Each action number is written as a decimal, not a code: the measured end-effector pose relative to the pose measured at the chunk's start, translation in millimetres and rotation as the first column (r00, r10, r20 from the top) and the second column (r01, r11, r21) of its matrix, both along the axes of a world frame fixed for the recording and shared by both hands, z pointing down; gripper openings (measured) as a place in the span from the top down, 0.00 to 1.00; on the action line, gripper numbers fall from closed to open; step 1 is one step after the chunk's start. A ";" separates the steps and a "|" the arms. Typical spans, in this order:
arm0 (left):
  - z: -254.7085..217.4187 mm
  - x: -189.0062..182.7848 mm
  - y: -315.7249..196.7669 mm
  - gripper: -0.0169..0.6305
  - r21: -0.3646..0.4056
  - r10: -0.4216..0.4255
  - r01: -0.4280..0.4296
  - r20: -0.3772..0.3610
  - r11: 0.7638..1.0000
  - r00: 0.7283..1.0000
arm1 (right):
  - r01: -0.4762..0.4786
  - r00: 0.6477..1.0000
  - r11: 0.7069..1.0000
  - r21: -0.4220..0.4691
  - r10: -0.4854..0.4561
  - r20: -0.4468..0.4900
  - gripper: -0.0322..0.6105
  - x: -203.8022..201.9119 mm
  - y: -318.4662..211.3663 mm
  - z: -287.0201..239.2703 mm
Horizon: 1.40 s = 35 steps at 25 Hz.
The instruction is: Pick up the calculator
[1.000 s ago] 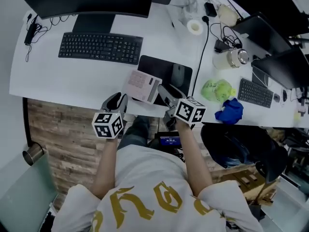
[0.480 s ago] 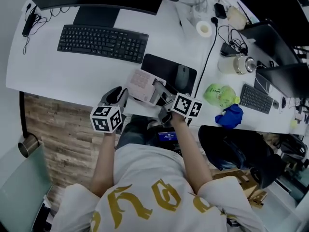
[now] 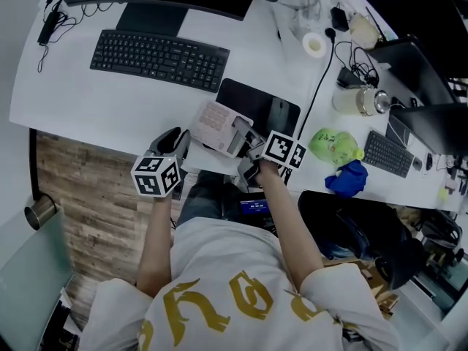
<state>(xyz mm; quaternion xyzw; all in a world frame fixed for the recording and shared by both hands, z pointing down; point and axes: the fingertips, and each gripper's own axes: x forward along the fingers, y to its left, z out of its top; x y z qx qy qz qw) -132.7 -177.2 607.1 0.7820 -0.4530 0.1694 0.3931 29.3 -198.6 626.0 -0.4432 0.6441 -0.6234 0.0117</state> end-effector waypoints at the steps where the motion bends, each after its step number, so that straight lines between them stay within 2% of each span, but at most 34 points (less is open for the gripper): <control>1: 0.0 -0.4 -0.5 0.83 0.000 -0.004 0.004 -0.003 1.000 1.000 | 0.002 1.000 1.000 -0.004 -0.002 -0.011 0.68 -1.0 -0.8 0.9; 3: -0.2 -1.8 -2.6 0.83 0.002 -0.018 0.018 -0.010 1.000 1.000 | 0.008 1.000 1.000 -0.012 -0.008 -0.021 0.72 -2.1 -2.0 2.5; 11: 0.9 -1.2 -6.1 0.82 -0.009 -0.044 0.044 -0.051 0.999 0.998 | 0.026 0.999 0.999 -0.020 -0.026 0.020 0.75 -2.4 -3.2 3.2; 15: 1.7 2.2 0.5 0.83 -0.022 -0.065 0.064 -0.079 0.998 0.995 | -0.016 0.998 1.000 -0.014 0.017 0.054 0.76 0.8 -3.2 2.3; 20: -0.1 0.2 4.9 0.82 -0.016 -0.094 0.093 -0.088 0.996 0.992 | -0.021 0.994 1.000 0.001 0.021 0.103 0.76 2.3 -3.7 -0.4; 24: -4.7 -4.3 9.5 0.83 -0.011 -0.127 0.126 -0.105 0.992 0.986 | -0.092 0.979 0.996 -0.002 0.091 0.182 0.76 11.0 -2.0 -5.3; 27: -10.6 -4.9 9.5 0.83 0.006 -0.135 0.136 -0.100 0.991 0.986 | -0.124 0.967 0.992 0.015 0.117 0.228 0.76 16.2 -4.3 -14.1; 35: -42.0 10.9 9.0 0.83 0.078 -0.150 0.160 -0.122 0.984 0.981 | -0.130 0.958 0.989 0.070 0.107 0.267 0.76 27.3 4.3 -48.2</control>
